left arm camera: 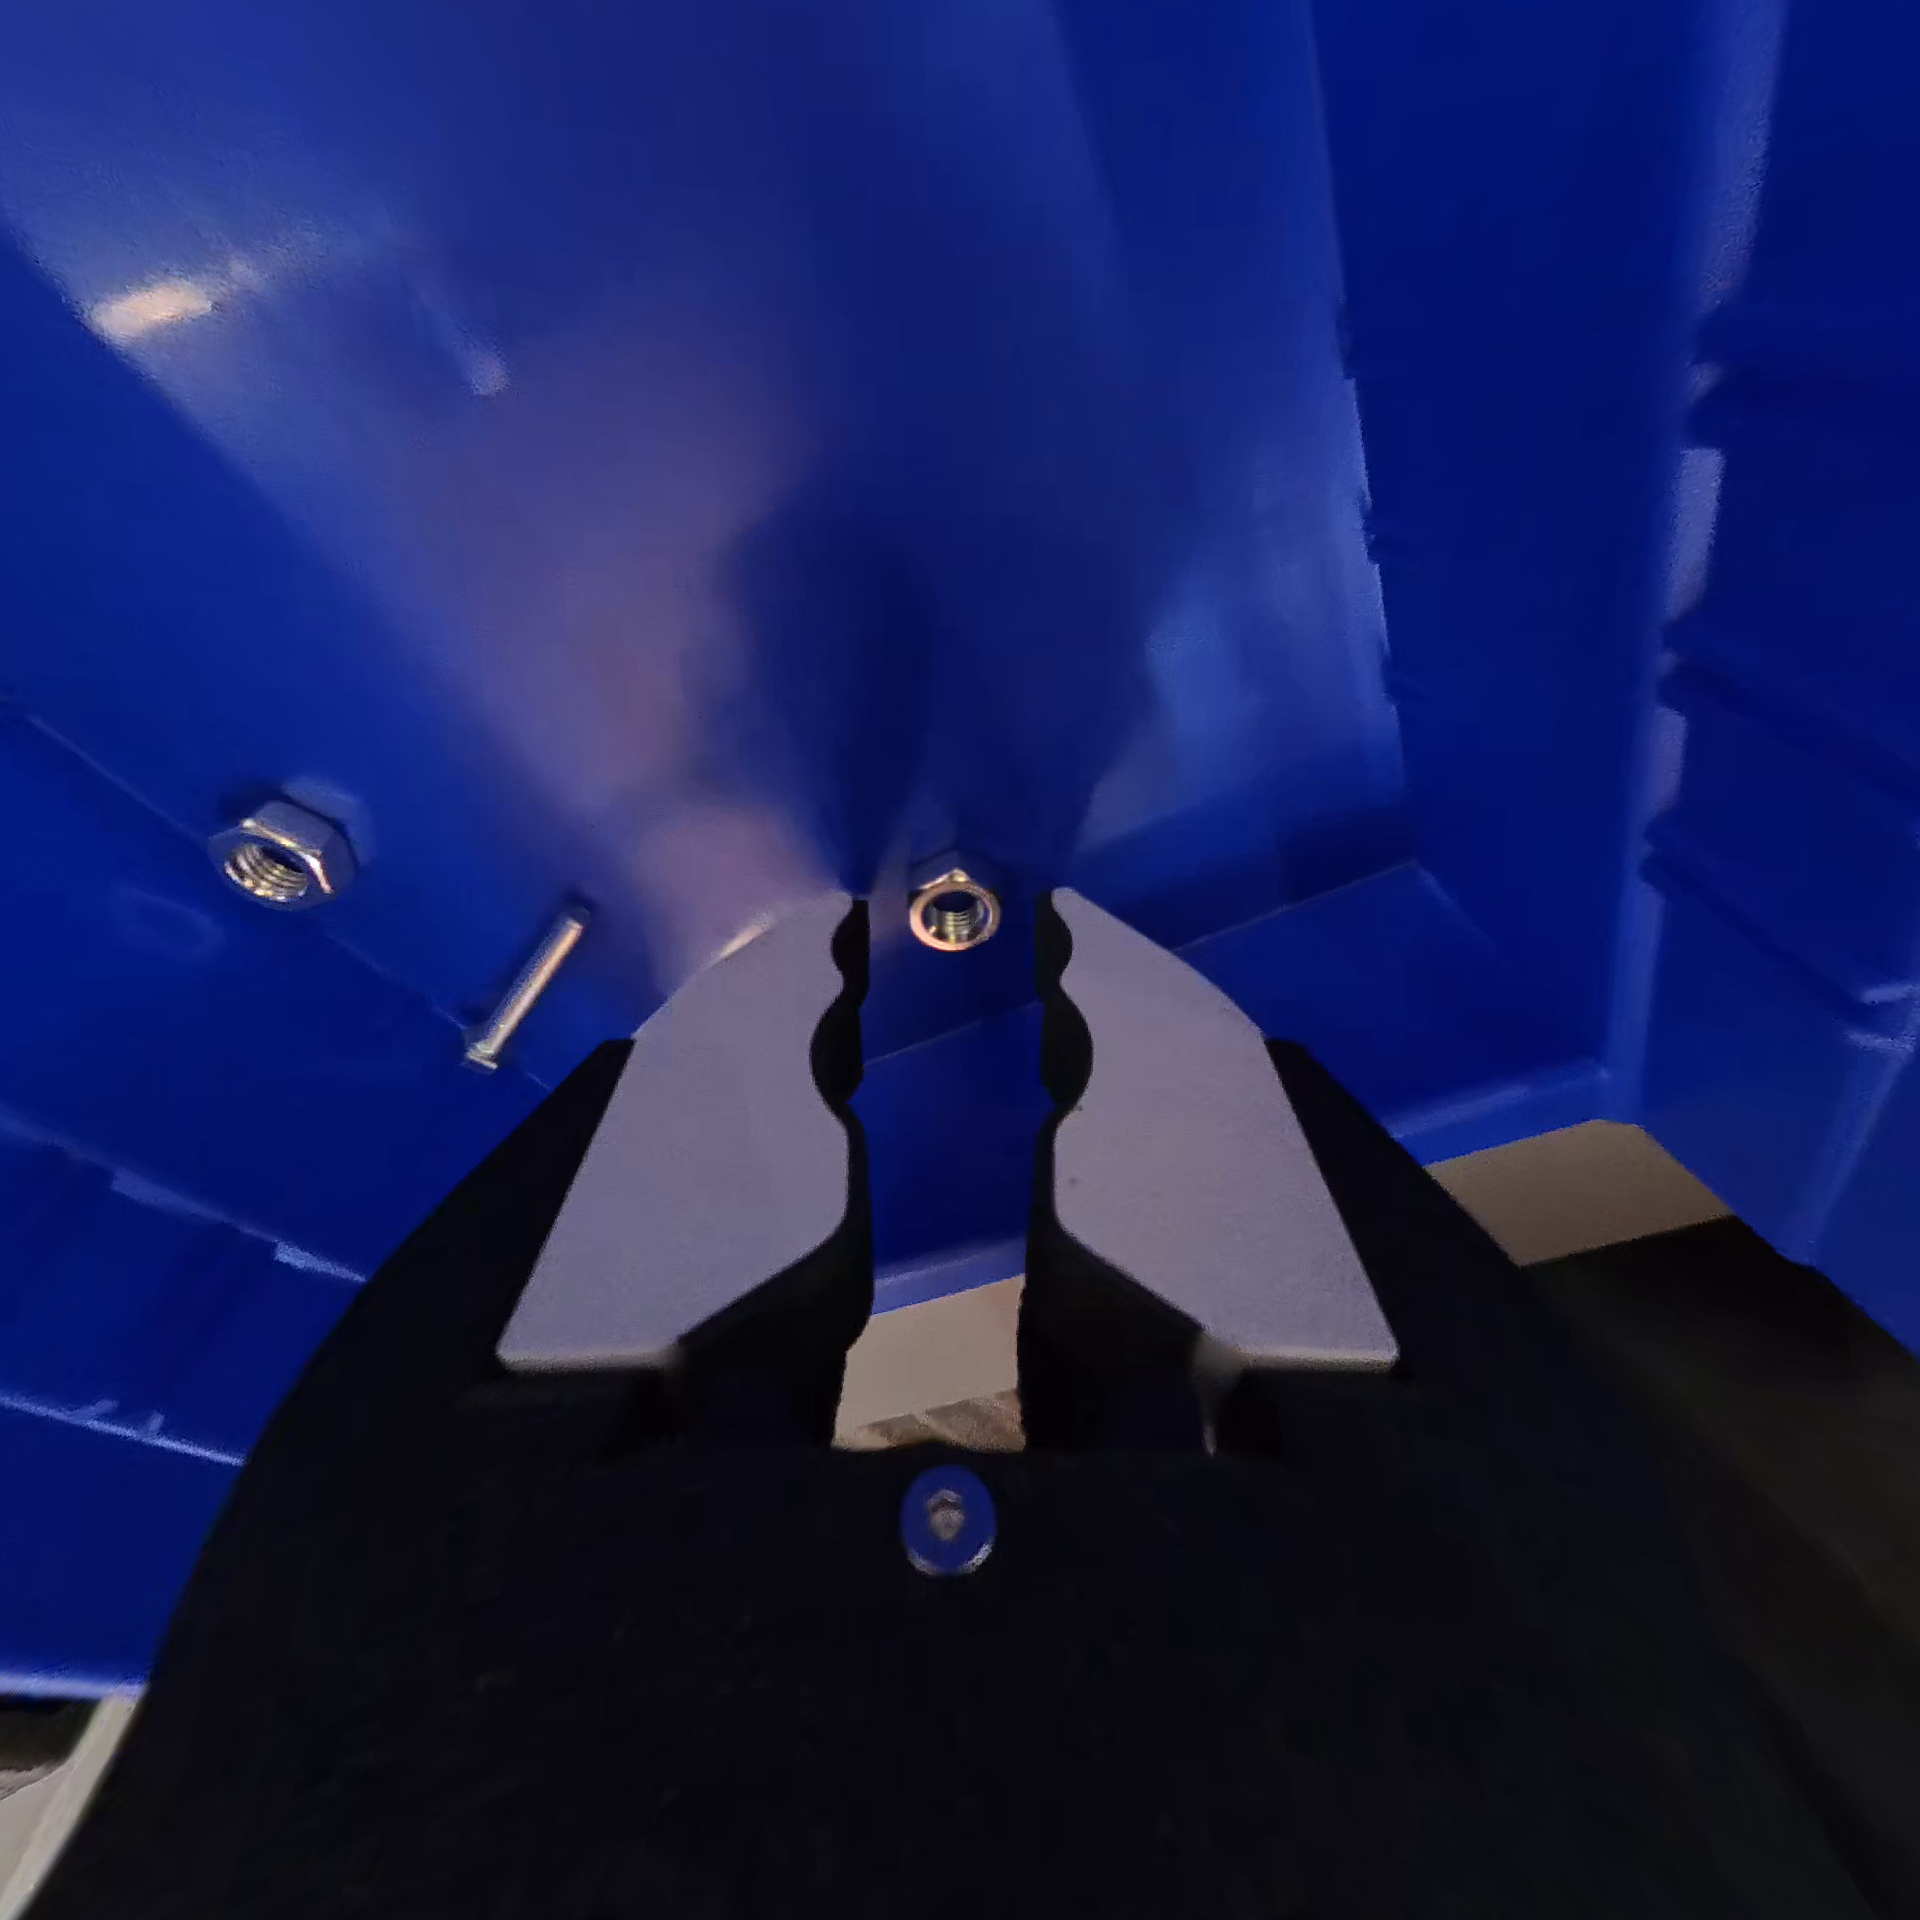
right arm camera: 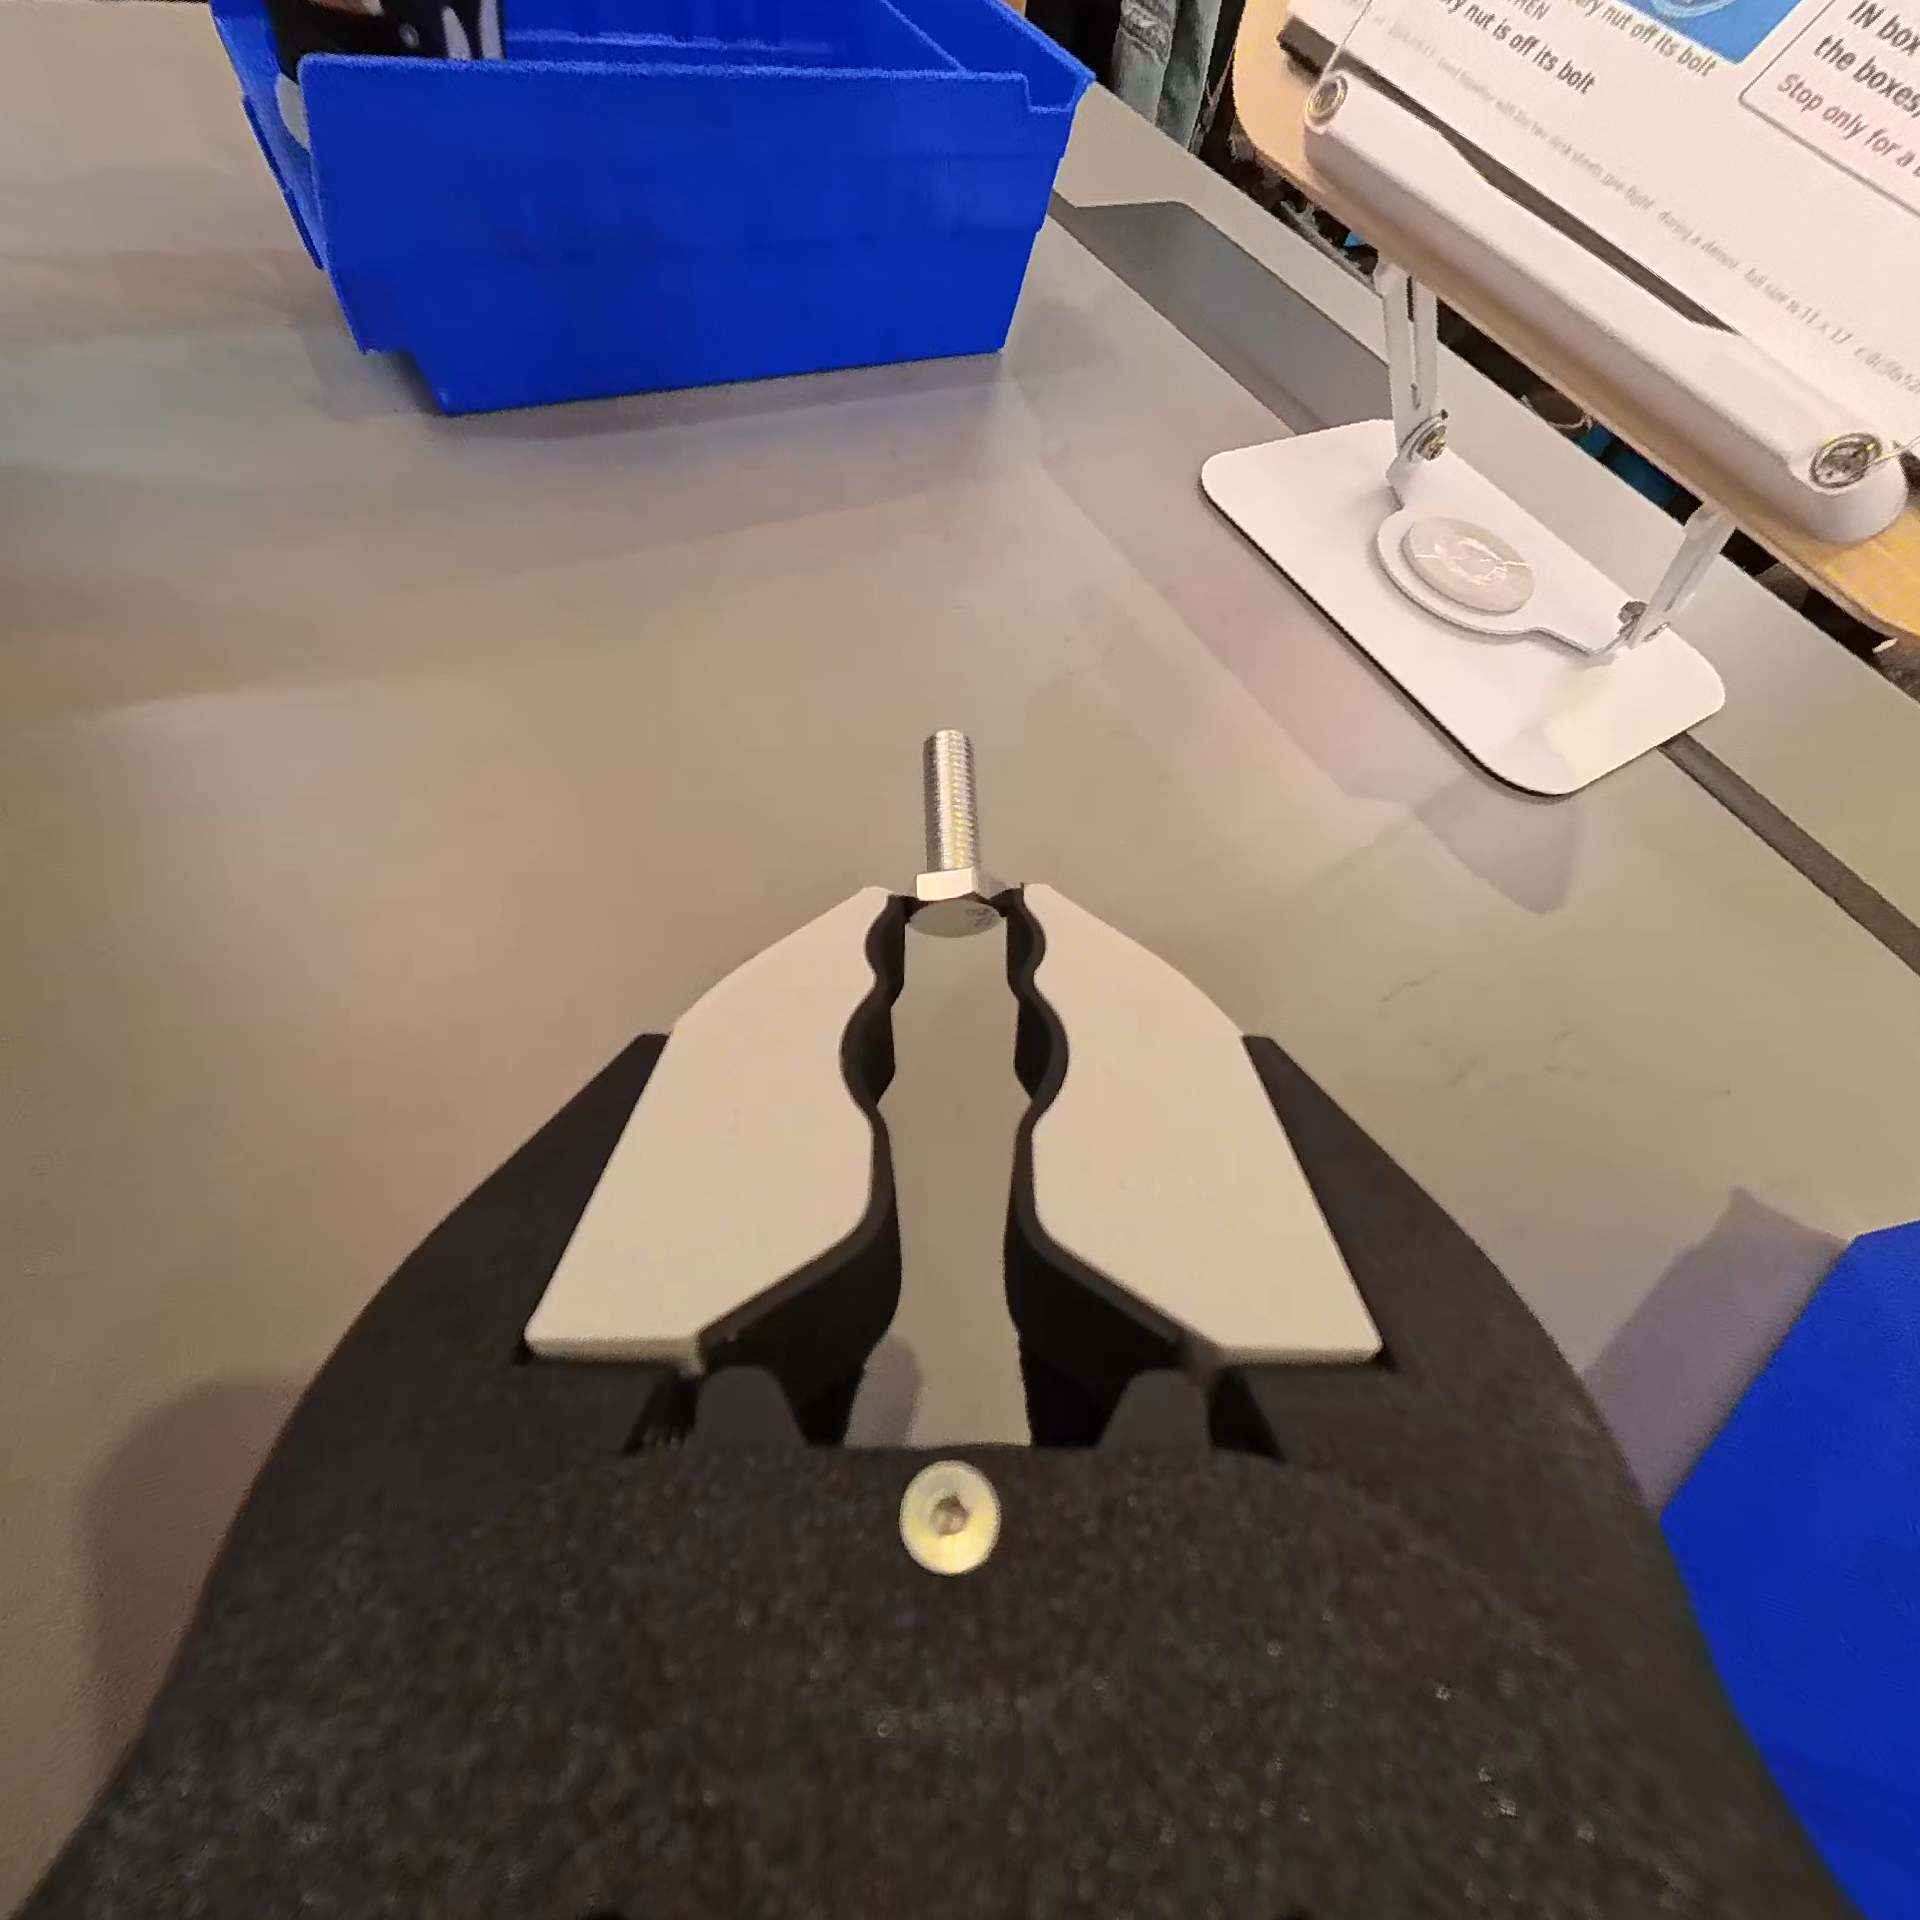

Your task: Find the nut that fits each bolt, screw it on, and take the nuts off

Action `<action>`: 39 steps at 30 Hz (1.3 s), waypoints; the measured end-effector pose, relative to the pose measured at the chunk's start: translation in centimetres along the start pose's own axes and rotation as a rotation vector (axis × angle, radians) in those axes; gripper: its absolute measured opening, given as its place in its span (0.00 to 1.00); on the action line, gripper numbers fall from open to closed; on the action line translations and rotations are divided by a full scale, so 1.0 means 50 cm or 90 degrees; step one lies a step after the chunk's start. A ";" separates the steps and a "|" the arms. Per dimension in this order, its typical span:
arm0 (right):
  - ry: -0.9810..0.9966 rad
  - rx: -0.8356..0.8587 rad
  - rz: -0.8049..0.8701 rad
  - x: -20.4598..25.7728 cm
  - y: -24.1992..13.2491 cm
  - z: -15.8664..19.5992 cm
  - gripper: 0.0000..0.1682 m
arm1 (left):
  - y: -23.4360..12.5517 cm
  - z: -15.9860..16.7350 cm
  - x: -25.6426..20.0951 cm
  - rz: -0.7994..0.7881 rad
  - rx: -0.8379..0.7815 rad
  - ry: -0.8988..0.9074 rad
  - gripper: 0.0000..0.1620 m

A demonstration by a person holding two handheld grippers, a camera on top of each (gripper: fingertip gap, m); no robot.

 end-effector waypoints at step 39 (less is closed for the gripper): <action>-0.415 -0.095 0.168 0.060 -0.028 -0.144 0.11 | -0.184 -0.126 -0.395 0.856 -0.387 0.403 0.11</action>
Point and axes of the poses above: each gripper's, where its closed fingertips meet, y out along the fingers, z out of its underside, x = y × z across the jaws, the point moved 9 cm from there along -y, back along the fingers, and after that the axes turned 12 degrees about x, right-handed, at the moved point
